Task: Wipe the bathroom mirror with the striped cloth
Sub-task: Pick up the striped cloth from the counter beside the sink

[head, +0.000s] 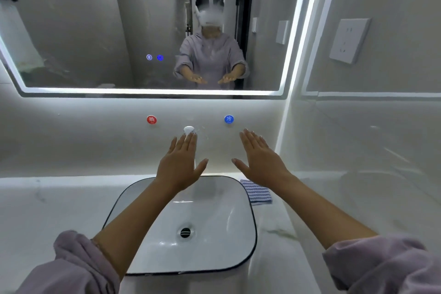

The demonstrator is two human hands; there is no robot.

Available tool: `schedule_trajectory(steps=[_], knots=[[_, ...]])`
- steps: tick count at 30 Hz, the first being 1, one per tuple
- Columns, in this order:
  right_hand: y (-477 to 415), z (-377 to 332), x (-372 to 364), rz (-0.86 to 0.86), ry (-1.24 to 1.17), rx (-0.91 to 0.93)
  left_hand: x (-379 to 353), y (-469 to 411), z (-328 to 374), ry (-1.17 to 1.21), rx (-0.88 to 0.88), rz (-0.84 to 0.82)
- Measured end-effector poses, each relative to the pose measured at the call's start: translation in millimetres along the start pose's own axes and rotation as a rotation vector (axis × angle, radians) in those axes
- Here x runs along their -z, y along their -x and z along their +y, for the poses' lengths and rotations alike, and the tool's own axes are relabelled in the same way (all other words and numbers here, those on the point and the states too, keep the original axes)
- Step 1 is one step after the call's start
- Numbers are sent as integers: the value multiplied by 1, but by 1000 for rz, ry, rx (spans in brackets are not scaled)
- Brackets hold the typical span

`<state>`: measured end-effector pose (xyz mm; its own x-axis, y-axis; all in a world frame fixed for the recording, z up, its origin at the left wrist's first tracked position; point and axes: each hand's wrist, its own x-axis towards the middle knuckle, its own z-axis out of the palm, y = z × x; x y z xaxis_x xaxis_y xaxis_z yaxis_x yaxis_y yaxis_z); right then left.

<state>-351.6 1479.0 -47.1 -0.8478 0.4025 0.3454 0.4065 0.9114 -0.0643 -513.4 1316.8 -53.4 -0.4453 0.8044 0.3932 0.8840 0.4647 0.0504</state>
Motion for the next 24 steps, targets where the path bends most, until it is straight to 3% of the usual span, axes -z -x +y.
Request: schedule_trajectory(steps=[10,24], knots=[[-50,41,-35,-59,-15,18,-39,-50,5,28,77,-21],[-53,80,-81,-141,-34,-125,-101,-88,20,117,16,-187]])
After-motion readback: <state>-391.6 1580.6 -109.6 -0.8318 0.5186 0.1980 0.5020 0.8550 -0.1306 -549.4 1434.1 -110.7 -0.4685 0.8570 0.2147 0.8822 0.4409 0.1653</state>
